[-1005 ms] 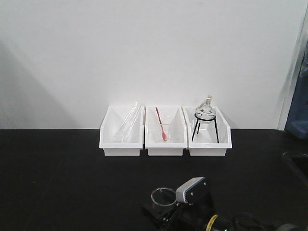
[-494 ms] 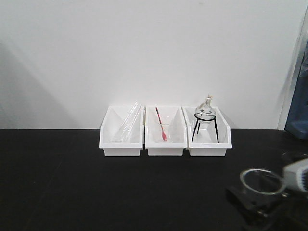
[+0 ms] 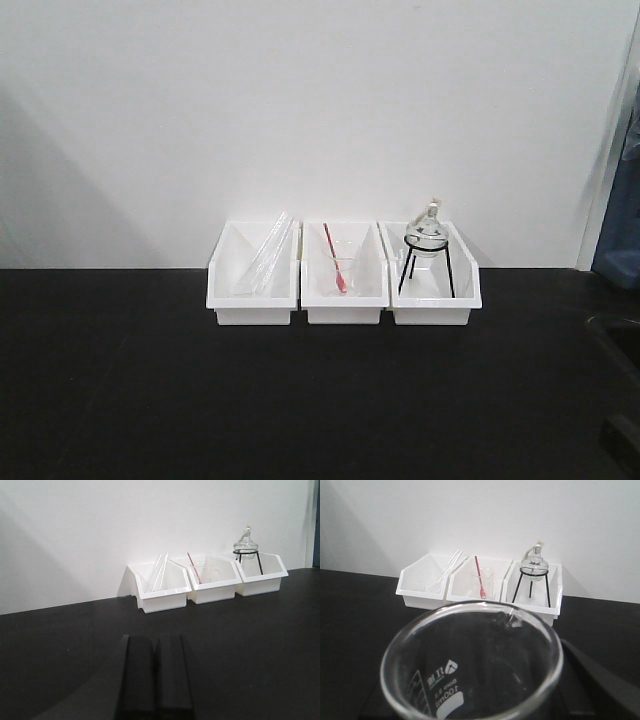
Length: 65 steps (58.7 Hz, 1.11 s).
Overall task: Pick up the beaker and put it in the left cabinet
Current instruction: 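Close the right gripper on the beaker and lift it, then drive the base away from the bench toward the white cabinet, holding the beaker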
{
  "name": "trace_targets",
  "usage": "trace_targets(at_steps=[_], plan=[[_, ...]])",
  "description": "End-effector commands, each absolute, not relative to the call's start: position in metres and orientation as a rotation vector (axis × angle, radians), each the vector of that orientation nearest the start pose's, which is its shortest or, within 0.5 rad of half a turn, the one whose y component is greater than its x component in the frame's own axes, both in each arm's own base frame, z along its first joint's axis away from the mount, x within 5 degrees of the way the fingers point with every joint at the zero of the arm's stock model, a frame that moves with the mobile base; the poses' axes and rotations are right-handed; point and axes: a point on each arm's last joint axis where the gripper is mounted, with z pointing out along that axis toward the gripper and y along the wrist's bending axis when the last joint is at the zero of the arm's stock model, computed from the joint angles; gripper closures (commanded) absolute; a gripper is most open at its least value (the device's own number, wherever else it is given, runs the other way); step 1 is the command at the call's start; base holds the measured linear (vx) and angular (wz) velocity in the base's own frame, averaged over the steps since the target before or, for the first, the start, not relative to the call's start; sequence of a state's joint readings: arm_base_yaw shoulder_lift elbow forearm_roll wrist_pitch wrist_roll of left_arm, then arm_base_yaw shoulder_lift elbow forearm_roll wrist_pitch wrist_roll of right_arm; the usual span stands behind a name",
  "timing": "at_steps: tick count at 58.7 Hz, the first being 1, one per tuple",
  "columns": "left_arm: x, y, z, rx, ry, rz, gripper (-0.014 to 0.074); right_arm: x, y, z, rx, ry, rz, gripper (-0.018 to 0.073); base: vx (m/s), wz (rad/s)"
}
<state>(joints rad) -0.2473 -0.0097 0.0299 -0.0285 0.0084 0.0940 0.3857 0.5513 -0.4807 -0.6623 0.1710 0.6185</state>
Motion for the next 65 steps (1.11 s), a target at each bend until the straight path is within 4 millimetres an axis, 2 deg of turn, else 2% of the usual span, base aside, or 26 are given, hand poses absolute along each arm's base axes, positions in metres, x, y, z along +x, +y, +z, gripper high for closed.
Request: trace_targets(at_steps=[1,40,65], plan=[[0.0536,-0.0136,0.2059,0.217,1.409,-0.161,0.0595,0.1135,0.0392,0.3337,-0.313,1.583,0.187,0.0565,0.00,0.00],[0.0536,-0.0136,0.2059,0.217,1.409,-0.161,0.0595,0.1135,0.0392,0.3337,-0.313,1.583,0.187,0.0565,-0.01,0.03],[0.0536,-0.0136,0.2059,0.217,1.409,-0.161,0.0595,0.1135,0.0390,0.3335,-0.312,1.585,0.186,0.0565,-0.13,0.31]])
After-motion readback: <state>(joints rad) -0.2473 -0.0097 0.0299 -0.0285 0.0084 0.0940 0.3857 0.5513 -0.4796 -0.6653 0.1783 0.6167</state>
